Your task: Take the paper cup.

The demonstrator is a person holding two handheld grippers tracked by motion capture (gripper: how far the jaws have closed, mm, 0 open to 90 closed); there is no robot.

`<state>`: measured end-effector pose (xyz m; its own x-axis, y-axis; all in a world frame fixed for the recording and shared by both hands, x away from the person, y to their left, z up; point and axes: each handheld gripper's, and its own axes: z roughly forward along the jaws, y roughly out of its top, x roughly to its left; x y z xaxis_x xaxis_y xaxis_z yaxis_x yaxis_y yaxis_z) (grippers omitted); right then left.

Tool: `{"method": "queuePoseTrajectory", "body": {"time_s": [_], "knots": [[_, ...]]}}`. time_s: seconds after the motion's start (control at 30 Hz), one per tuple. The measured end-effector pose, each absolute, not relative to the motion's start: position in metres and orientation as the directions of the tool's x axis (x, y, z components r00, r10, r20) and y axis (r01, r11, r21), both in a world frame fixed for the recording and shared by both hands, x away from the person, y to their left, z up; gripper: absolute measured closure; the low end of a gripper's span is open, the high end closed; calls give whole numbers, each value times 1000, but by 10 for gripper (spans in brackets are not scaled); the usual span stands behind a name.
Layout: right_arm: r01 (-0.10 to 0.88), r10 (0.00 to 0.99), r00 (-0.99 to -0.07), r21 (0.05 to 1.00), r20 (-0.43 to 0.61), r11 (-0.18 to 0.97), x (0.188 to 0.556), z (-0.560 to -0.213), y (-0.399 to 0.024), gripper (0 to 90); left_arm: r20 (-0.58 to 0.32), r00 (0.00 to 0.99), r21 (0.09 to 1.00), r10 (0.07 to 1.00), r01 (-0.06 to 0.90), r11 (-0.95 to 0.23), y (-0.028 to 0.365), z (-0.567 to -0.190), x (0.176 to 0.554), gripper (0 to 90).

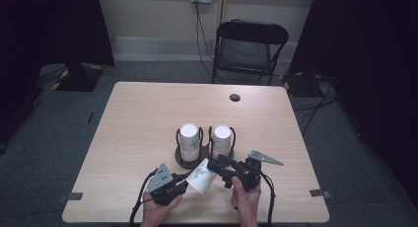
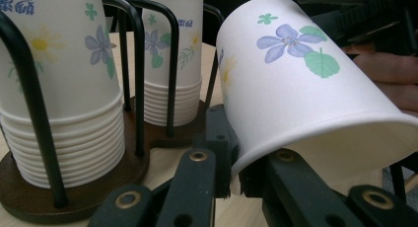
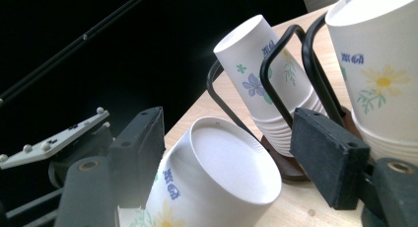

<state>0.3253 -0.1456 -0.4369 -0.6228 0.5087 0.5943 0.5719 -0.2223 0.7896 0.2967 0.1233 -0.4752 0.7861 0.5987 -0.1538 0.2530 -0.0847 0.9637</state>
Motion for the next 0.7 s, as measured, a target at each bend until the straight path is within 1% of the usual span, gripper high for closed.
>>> {"method": "queuePoseTrajectory", "body": {"time_s": [0.33, 0.47, 0.7], "knots": [[525, 556, -658, 839, 507, -144, 324, -433, -146, 287, -131, 809, 950, 573, 267, -160, 128, -470, 304, 857], [504, 570, -673, 857, 471, -112, 323, -431, -149, 285, -132, 797, 946, 589, 278, -164, 132, -469, 307, 857], [467, 585, -695, 881, 417, -73, 320, -428, -151, 285, -129, 808, 938, 575, 287, -193, 137, -465, 312, 856]]}}
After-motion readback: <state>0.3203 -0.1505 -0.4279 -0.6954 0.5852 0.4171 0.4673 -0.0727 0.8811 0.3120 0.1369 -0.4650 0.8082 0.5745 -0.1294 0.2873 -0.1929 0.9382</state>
